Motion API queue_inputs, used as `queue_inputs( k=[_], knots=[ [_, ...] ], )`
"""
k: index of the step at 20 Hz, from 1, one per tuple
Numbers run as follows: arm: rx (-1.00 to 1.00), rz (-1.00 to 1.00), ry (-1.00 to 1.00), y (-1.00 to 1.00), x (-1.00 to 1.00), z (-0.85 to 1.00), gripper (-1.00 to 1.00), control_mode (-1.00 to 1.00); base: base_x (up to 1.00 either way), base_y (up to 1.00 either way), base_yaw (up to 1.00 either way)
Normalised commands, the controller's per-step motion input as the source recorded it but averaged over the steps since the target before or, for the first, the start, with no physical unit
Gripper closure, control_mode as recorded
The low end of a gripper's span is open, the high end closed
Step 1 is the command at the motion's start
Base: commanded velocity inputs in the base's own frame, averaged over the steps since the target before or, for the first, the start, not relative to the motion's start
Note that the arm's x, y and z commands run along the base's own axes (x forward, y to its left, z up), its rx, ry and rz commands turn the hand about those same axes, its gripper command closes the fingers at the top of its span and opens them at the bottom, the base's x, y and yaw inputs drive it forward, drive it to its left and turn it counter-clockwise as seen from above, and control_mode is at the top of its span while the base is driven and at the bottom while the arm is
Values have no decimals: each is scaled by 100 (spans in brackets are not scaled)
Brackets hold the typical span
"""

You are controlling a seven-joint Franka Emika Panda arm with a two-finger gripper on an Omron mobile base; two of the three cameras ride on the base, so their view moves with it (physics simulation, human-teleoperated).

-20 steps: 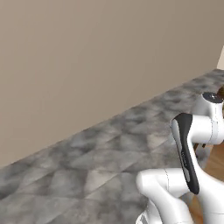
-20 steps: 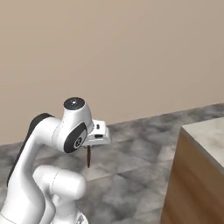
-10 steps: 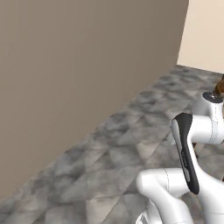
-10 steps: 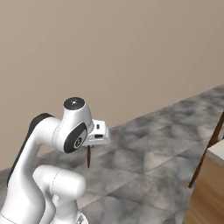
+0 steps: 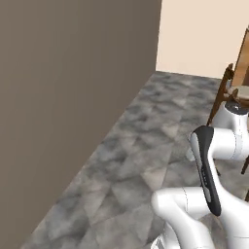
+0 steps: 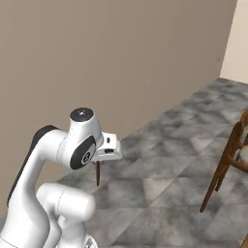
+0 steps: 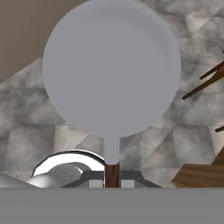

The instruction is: Take the fork and place it on the left side of the plate. Then take the spoon and place it on the right side of the plate. Make sure they're directly next to the plate.

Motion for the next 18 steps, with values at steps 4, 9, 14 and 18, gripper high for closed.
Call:
queue_inputs(
  k=[4,9,14,18],
  knots=[
    [0,0,0,0,0,0,100,100,91,35,-45],
    [0,0,0,0,0,0,100,100,91,33,-45],
    [0,0,0,0,0,0,100,100,91,33,-45],
    [0,0,0,0,0,0,100,100,91,35,-45]
  ],
)
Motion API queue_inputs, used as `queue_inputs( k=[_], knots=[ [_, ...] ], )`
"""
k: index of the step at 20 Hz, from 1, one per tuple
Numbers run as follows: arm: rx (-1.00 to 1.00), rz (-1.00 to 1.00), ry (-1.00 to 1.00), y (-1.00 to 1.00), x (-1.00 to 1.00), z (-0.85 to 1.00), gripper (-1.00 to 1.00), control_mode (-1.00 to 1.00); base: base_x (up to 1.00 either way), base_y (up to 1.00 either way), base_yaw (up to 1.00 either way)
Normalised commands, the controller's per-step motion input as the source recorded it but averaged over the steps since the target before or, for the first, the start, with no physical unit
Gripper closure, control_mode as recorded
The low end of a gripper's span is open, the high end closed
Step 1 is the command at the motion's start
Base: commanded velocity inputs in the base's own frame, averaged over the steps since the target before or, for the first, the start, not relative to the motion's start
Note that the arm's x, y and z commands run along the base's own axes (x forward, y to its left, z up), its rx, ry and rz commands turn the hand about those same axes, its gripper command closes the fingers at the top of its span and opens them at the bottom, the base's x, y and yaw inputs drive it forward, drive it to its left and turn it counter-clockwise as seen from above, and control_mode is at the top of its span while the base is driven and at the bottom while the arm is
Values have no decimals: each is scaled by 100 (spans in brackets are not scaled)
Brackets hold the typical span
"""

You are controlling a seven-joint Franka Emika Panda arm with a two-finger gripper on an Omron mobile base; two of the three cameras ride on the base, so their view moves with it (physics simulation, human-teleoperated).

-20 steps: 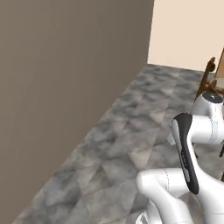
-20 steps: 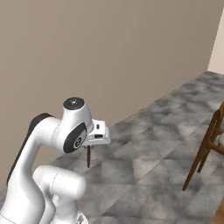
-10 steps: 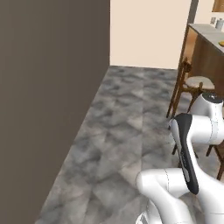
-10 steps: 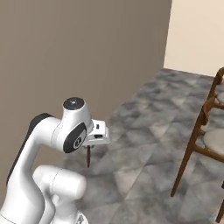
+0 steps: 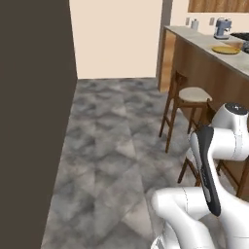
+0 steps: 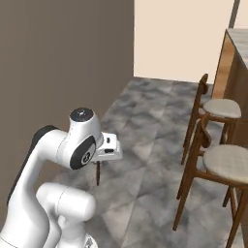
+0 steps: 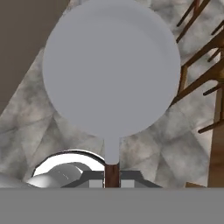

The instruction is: Take the fork and place it on the left side of the plate. Then take the spoon and place it on the right side of the plate. Make sure they're directly next to the plate.

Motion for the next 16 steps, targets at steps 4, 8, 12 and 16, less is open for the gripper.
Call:
queue_inputs(
  k=[4,8,12,16],
  knots=[
    [0,0,0,0,0,0,100,100,90,38,-45],
    [0,0,0,0,0,0,100,100,91,40,-45],
    [0,0,0,0,0,0,100,100,92,52,-44],
    [0,0,0,0,0,0,100,100,93,56,-44]
  ],
)
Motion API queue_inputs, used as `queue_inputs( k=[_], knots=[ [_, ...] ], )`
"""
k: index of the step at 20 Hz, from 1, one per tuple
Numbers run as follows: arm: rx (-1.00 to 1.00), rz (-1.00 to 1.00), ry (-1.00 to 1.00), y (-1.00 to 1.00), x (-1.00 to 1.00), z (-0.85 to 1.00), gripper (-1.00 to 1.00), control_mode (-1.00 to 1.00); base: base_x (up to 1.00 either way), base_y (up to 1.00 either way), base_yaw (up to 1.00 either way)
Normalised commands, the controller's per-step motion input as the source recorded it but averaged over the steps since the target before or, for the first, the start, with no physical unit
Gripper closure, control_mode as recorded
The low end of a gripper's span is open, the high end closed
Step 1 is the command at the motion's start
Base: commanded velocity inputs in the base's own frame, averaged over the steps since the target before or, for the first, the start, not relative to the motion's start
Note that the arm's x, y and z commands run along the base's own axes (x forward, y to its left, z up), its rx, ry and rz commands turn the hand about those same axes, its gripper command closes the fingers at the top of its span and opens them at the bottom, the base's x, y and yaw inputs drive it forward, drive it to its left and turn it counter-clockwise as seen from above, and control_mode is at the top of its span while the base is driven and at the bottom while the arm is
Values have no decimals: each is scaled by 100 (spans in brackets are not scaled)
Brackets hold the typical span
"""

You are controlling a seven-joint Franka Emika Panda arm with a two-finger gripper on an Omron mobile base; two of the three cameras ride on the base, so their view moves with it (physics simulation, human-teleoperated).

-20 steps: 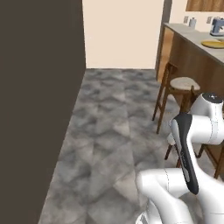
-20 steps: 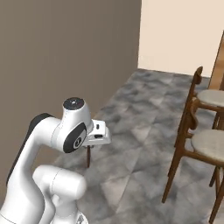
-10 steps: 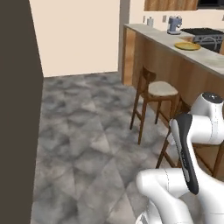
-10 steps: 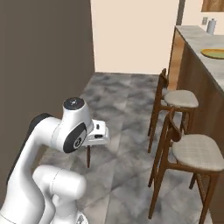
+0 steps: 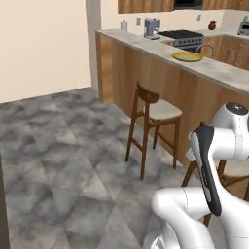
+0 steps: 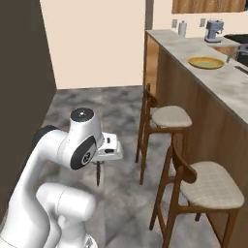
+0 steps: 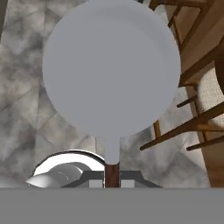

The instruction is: Take the fork and place it on the left side of the plate. Then take the spoon and place it on the right side of the plate. Make sure they're directly next to the plate.

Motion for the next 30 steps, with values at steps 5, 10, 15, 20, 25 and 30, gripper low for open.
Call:
queue_inputs(
  k=[5,10,15,20,25,30],
  knots=[
    [0,0,0,0,0,0,100,100,95,65,-45],
    [0,0,0,0,0,0,100,100,92,69,-46],
    [0,0,0,0,0,0,100,100,89,68,-47],
    [0,0,0,0,0,0,100,100,87,59,-47],
    [0,0,0,0,0,0,100,100,77,46,-49],
    [0,0,0,0,0,0,100,100,69,14,-49]
  ],
)
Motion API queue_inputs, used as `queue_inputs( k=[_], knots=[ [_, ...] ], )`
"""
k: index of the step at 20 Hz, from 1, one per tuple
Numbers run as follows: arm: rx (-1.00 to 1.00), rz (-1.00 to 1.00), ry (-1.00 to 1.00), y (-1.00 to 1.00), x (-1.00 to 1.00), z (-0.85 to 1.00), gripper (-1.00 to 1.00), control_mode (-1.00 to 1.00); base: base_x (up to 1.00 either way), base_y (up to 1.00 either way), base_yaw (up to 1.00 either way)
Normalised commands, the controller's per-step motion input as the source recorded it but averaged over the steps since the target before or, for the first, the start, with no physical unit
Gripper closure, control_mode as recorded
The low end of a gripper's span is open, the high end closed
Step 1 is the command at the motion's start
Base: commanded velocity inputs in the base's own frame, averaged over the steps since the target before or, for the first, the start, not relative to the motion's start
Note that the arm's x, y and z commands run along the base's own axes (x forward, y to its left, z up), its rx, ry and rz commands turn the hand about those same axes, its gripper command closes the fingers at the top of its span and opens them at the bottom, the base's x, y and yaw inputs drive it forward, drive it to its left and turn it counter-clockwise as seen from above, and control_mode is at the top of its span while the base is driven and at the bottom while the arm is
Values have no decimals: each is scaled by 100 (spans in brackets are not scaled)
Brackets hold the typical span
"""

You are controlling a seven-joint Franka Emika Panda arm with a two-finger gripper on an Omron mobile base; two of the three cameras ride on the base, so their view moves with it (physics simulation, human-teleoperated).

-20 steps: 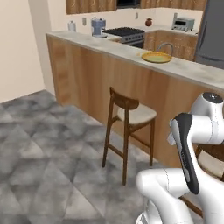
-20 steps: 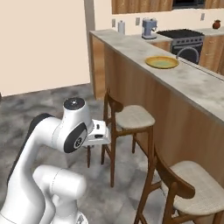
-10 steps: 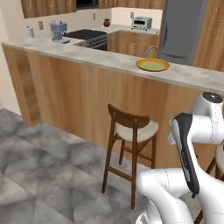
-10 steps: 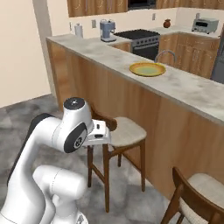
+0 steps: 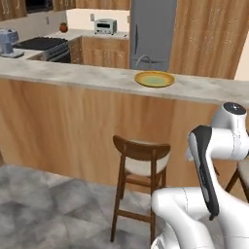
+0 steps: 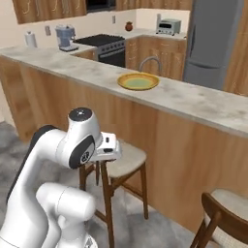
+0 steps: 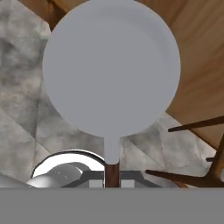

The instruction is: Take the fork and place it on the left side of the plate. Then take the spoon and place it on the right side of the plate. Make sure they're directly next to the plate.

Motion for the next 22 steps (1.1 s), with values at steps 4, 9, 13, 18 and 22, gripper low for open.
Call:
queue_inputs(
  k=[4,9,13,18,22],
  knots=[
    [0,0,0,0,0,0,100,100,67,0,-45],
    [0,0,0,0,0,0,100,100,77,7,-44],
    [0,0,0,0,0,0,100,100,81,40,-39],
    [0,0,0,0,0,0,100,100,70,43,-36],
    [0,-6,1,13,19,2,100,-100,48,43,-21]
  ],
)
